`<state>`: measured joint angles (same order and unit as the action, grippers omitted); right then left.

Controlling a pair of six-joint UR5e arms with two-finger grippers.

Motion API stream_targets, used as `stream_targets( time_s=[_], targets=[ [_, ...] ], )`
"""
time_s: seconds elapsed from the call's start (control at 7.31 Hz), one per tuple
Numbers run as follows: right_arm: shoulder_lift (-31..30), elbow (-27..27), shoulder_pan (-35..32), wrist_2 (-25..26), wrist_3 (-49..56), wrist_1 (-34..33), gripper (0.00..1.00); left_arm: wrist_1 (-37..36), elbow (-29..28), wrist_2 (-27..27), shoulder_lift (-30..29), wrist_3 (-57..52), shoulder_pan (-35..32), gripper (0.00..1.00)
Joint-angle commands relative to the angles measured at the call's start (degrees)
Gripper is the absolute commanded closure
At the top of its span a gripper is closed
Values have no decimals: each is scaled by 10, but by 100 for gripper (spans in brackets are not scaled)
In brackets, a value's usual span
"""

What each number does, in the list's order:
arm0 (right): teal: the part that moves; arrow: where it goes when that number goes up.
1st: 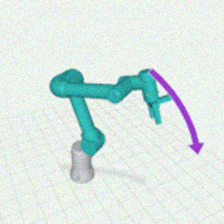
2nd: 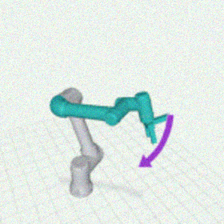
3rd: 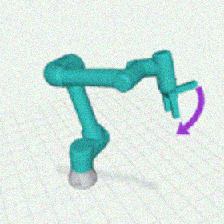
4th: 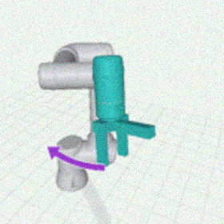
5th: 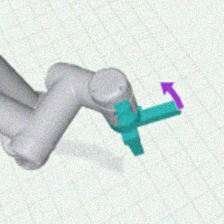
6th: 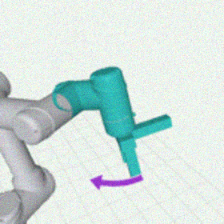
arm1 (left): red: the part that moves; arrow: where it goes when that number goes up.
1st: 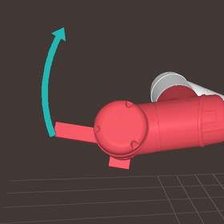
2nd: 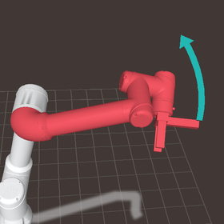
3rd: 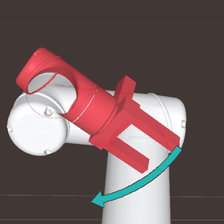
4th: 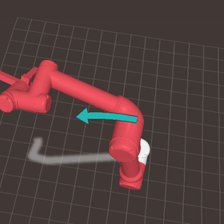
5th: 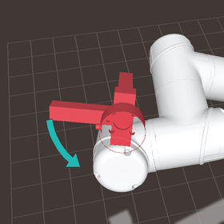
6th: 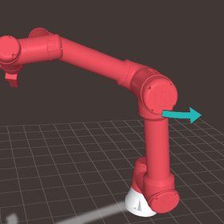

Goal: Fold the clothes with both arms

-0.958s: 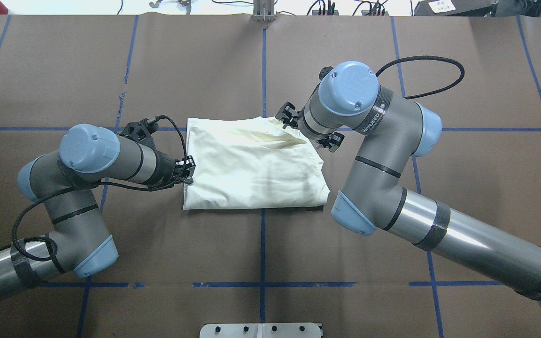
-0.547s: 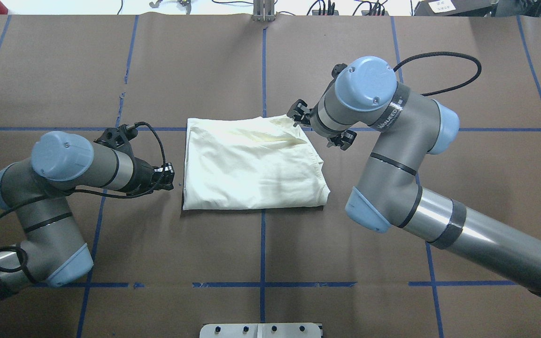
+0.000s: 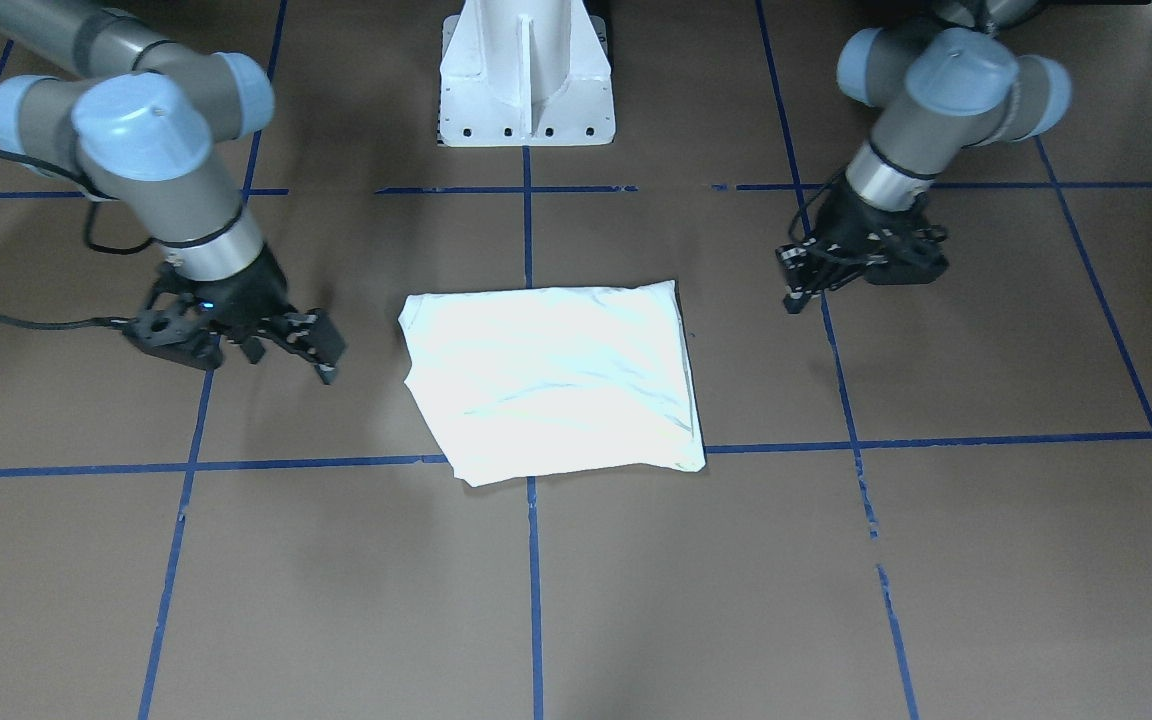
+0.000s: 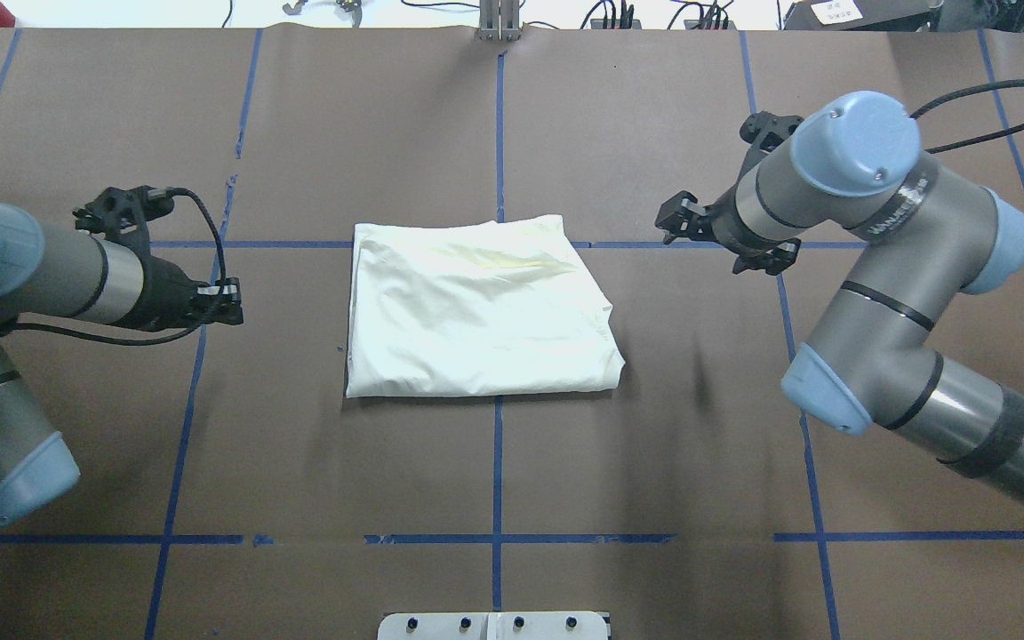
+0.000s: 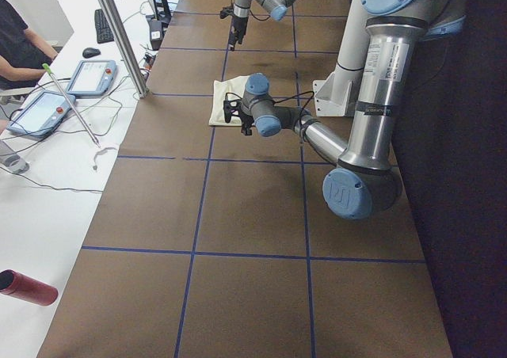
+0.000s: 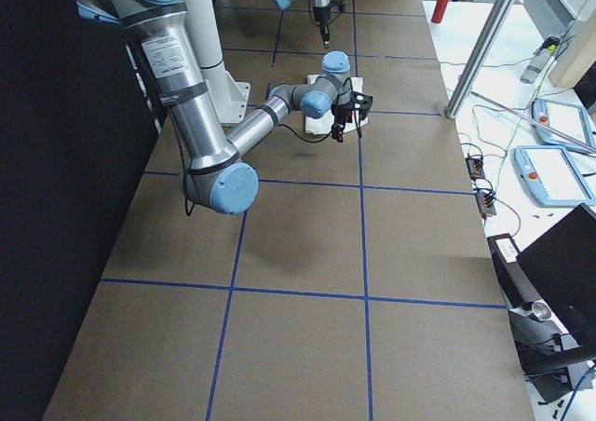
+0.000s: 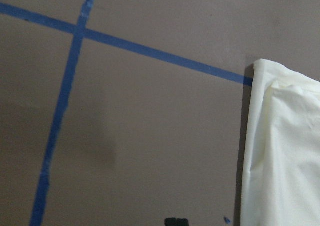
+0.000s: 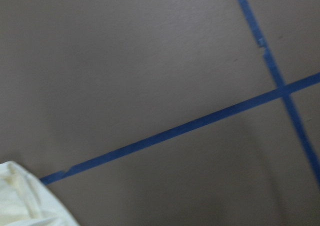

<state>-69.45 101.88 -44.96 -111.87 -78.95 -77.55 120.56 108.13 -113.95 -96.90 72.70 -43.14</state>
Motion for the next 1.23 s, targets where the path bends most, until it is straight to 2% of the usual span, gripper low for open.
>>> stream_targets(
  time_s=[0.0,0.27,0.41,0.55,0.68,0.82,0.96,1.09],
  targets=[
    [-88,13,-76,-50,162,2,0,-1,39,-56,78,-164,-93,100],
    [-137,10,-190,-132,333,-3,0,-2,32,-138,135,-362,-212,100],
    [-163,6,-247,-170,410,-8,0,-8,1,-146,140,-464,-268,100],
    [-185,-4,-284,-173,485,-8,0,-8,-38,-162,139,-535,-316,100],
    [-199,-24,-321,-176,547,-8,0,-21,-72,-174,132,-578,-365,71],
    [-201,-45,-350,-208,591,-9,0,-46,-81,-183,122,-609,-371,51],
    [-214,-55,-372,-220,625,-9,0,-51,-82,-183,126,-610,-372,42],
    [-227,-66,-386,-220,668,-8,0,-52,-82,-183,131,-611,-372,0]
  ],
)
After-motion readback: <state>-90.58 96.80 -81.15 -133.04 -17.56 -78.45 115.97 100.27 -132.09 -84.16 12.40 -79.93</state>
